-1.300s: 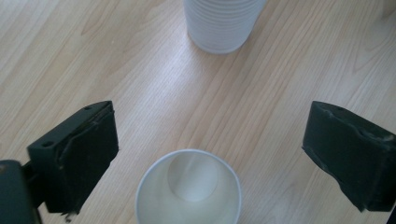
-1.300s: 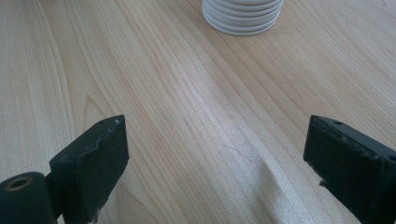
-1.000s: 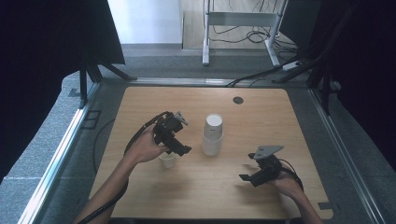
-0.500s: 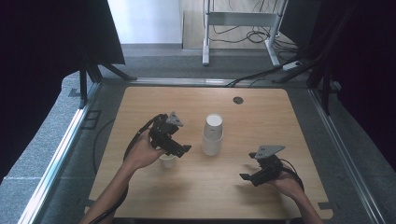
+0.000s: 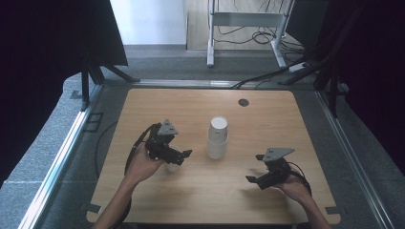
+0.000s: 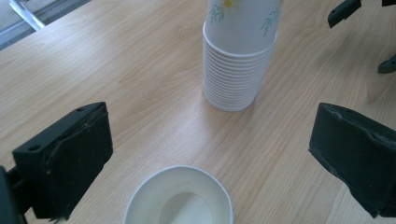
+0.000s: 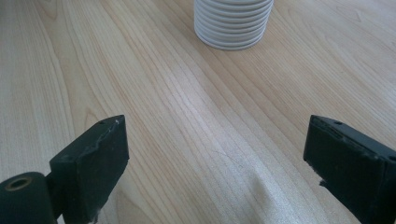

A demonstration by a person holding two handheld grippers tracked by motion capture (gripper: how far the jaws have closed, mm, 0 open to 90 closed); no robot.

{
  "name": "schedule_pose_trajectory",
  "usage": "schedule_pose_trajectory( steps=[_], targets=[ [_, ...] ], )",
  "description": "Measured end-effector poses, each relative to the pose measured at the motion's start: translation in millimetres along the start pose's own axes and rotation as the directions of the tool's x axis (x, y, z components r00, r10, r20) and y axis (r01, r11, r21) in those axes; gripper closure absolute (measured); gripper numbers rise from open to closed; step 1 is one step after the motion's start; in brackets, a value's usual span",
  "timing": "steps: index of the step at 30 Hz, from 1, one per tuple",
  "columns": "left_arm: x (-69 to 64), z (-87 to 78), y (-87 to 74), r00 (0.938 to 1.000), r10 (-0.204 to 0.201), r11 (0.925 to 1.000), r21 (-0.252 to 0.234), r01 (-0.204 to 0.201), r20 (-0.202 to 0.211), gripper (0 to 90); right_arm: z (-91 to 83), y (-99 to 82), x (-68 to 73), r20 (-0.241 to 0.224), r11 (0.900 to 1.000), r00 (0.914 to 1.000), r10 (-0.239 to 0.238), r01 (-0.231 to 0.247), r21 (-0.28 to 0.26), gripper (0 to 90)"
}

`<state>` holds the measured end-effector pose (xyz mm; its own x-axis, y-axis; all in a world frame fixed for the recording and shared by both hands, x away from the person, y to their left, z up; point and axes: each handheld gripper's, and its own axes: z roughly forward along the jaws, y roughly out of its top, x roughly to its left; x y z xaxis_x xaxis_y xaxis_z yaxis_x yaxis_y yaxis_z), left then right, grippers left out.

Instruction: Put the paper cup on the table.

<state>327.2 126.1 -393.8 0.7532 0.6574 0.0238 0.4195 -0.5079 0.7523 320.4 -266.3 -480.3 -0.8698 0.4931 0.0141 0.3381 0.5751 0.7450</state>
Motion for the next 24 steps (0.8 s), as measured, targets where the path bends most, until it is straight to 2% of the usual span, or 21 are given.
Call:
schedule_pose_trajectory(
  steps=[7, 13, 16, 24],
  targets=[
    [-4.9, -6.3, -10.4, 0.9994, -0.006, 0.9989, -0.047, 0.004, -0.033, 0.0, -3.3, 1.7, 1.3, 0.007, 0.9998, 1.0, 0.003, -0.003, -0.021, 6.6],
    [-9.1, -13.0, -22.1, 0.9981, -0.031, 0.9956, -0.09, 0.026, -0.054, 0.0, -7.6, 1.7, 1.5, 0.021, 0.9993, 0.9997, 0.01, -0.009, -0.037, 6.0],
    [-12.5, -16.0, -27.4, 0.9966, -0.03, 0.9945, -0.102, 0.022, -0.077, 0.0, -9.4, 1.9, 1.6, 0.028, 0.9987, 0.9995, 0.016, -0.014, -0.048, 5.7],
    [-19.0, -24.5, -40.6, 0.9942, -0.045, 0.9922, -0.12, 0.033, -0.098, 0.0, -11.6, 1.4, 2.3, 0.04, 0.998, 0.9988, 0.027, -0.025, -0.059, 5.4]
  ],
)
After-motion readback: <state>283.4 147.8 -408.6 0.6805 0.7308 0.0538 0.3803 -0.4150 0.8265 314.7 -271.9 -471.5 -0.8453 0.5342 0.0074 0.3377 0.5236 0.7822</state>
